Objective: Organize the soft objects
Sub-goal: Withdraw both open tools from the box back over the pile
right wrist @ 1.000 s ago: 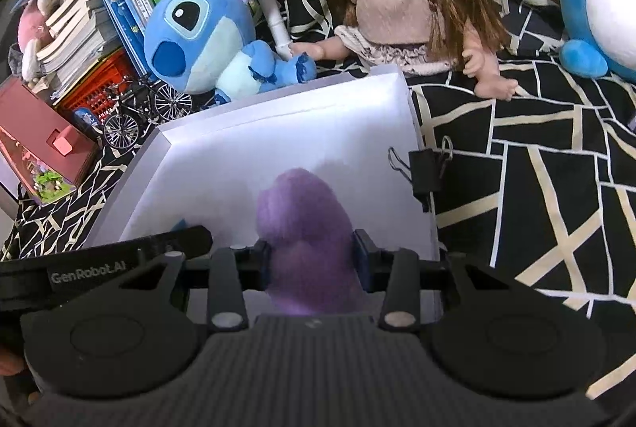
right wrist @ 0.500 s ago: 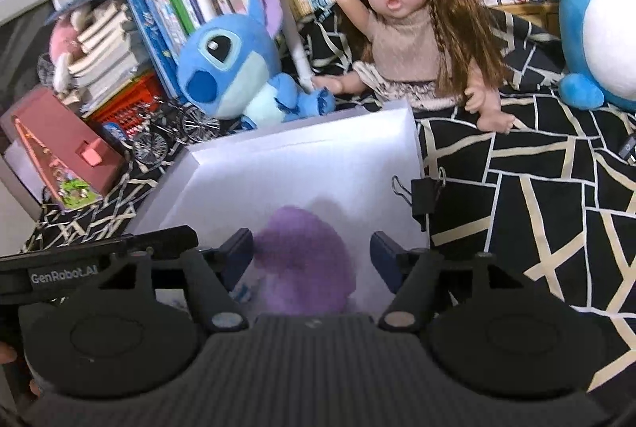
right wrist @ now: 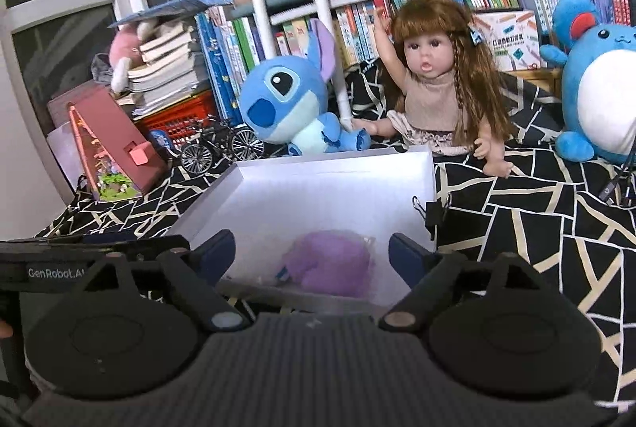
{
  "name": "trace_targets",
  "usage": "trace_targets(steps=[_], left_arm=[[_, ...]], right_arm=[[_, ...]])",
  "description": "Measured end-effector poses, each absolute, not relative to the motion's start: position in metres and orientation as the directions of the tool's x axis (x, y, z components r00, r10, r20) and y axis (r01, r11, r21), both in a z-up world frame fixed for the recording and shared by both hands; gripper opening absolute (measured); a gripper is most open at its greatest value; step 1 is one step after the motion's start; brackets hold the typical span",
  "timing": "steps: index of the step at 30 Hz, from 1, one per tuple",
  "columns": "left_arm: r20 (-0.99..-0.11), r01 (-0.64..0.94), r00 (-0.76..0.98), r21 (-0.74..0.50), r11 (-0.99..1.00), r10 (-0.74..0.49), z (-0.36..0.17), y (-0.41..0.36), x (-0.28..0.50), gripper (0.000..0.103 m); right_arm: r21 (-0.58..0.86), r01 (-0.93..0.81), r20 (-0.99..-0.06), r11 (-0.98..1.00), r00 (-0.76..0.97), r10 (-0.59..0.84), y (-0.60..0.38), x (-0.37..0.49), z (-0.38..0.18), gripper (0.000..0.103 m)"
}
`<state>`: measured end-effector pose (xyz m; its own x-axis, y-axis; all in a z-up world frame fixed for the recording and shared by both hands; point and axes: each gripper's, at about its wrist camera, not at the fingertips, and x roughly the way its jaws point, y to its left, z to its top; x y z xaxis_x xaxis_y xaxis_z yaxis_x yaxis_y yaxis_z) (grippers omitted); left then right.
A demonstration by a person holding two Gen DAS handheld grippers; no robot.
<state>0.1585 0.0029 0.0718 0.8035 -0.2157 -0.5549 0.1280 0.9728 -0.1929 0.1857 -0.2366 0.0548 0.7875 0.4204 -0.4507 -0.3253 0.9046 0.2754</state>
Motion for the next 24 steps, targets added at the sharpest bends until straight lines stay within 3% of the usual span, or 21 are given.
trace_targets(steps=[12,24], left_arm=[[-0.526,0.137,0.825,-0.167,0.976,-0.206,0.059,0.014,0.098,0.102],[-0.529,0.114,0.831,-0.140,0.984,-0.172,0.035,0.022,0.044,0.102]], right_arm=[[0.186,-0.372,-0.381,0.909,0.826,0.416,-0.230,0.127,0.042,0.102],[0.138,-0.372,-0.355,0.918,0.846,0.397,-0.228,0.075,0.022,0.103]])
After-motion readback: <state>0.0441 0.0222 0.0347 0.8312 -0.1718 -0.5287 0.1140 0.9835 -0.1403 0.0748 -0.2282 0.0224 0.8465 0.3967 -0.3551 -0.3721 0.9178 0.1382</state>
